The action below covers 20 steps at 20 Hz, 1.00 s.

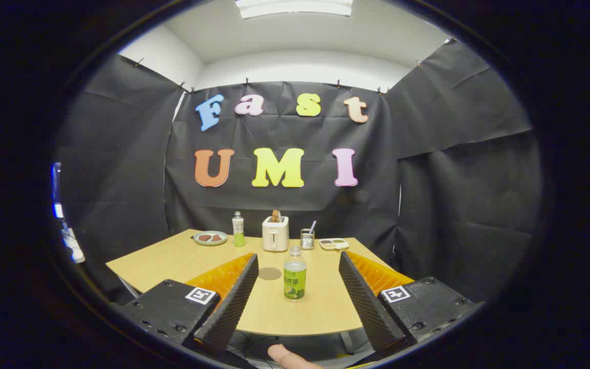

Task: Take the bottle from table, then pour the juice into the cup, finally place the bottle on the coaster

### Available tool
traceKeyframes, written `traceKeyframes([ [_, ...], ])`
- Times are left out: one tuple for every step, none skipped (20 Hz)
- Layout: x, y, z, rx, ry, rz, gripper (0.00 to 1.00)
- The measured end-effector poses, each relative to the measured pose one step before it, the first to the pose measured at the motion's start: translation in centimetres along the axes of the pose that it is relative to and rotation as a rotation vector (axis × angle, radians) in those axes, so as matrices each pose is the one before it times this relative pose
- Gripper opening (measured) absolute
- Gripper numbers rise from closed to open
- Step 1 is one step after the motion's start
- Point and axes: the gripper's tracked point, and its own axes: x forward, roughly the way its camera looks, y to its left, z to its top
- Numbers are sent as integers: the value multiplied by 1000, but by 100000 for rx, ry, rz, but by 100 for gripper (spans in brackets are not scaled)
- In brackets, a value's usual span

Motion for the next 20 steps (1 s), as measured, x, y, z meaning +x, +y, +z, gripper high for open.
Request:
traceKeyframes([
  [44, -12, -35, 176, -8, 138, 100],
  [113, 2, -155, -330, 276, 103, 100],
  [36, -51, -120, -414, 387, -32, 100],
  [60, -65, -192, -228, 279, -197, 100],
  [39, -154, -11, 2, 105, -361, 100],
  [42, 2, -68, 567, 129, -136, 100],
  [33, 3, -35, -118, 103, -265, 100],
  [73, 93, -145, -879, 51, -151, 100],
  [84, 120, -60, -927, 29, 90, 100],
  [48, 63, -65, -594, 50, -94, 100],
  [89, -119, 25, 102, -207, -175, 100],
  [116, -241, -35, 1306, -72, -418, 100],
  [82, -261, -34, 2072, -153, -368, 100],
  [127, -293, -172, 1764, 183, -317, 100],
  [145, -155, -158, 1120, 226, -281, 100],
  [343, -32, -297, 569, 293, 104, 100],
  [251, 62, -250, -299, 459, 219, 100],
  [340, -23, -449, -989, 683, 222, 100],
  [382, -44, -338, -934, 740, 91, 100],
  [354, -161, -340, -581, 403, 129, 100],
])
